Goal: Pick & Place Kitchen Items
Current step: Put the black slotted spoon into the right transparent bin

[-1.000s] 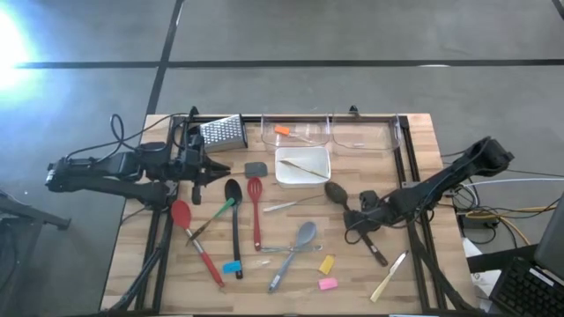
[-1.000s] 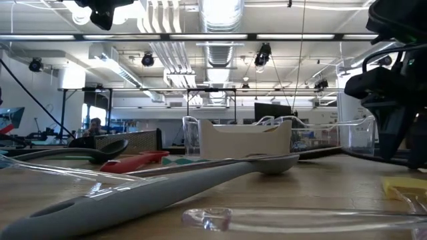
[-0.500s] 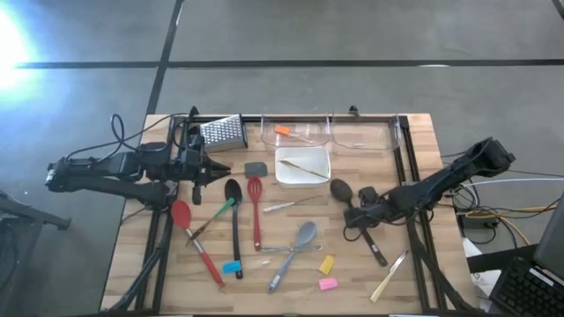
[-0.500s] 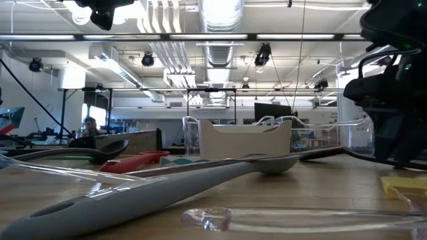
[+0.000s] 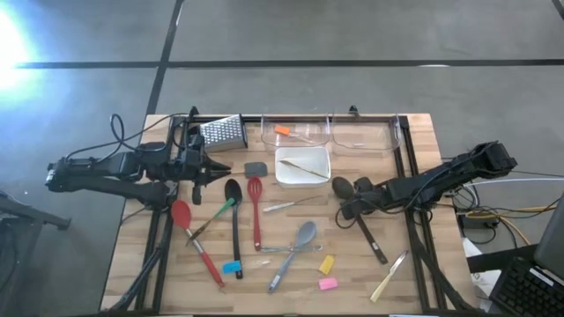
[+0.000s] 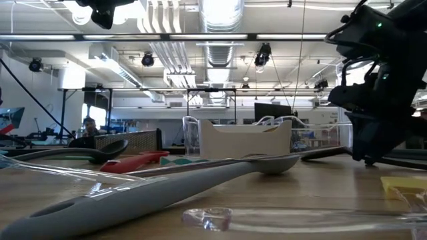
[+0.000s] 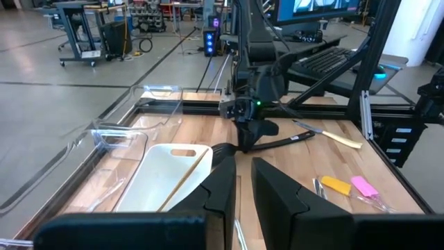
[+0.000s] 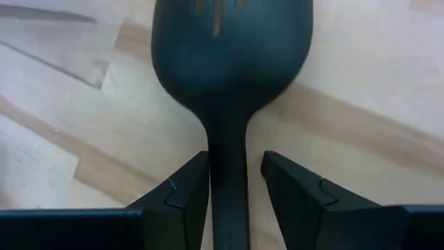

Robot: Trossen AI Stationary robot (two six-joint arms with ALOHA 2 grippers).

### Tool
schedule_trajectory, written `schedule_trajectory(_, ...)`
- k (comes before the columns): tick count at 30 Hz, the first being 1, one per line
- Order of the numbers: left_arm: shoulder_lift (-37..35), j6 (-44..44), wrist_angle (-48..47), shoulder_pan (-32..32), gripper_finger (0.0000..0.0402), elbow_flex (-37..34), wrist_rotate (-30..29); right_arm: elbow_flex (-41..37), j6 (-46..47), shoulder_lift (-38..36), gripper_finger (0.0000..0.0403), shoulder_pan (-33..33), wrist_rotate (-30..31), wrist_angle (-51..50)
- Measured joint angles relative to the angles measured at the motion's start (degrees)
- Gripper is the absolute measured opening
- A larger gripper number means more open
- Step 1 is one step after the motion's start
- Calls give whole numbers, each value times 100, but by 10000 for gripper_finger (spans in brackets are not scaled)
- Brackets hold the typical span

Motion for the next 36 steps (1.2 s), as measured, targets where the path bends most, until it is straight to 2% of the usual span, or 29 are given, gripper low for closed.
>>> schedule_trajectory(6,-1,2,0,0,53,0,1,-128,-375,-7,118,-260,16,167)
schedule_trajectory(11,-2,2,-12,0,53,0,0,-149,-426,-7,54,-287,97,159)
schedule_trajectory(12,-2,2,-26,0,53,0,0,-149,-448,-7,51,-284,151,160)
schedule_trajectory(21,-4,-31,-118,0,53,0,1,-94,-526,-149,51,-283,450,68)
schedule_trajectory(24,-4,-39,-118,0,53,0,2,19,-609,-414,51,-294,481,-399)
schedule_trajectory(30,-4,-81,-114,0,53,0,2,633,-718,-1140,51,-290,564,-1461)
schedule_trajectory(36,-2,-87,-50,0,53,0,0,1602,-1804,-1803,51,-317,1419,-1556)
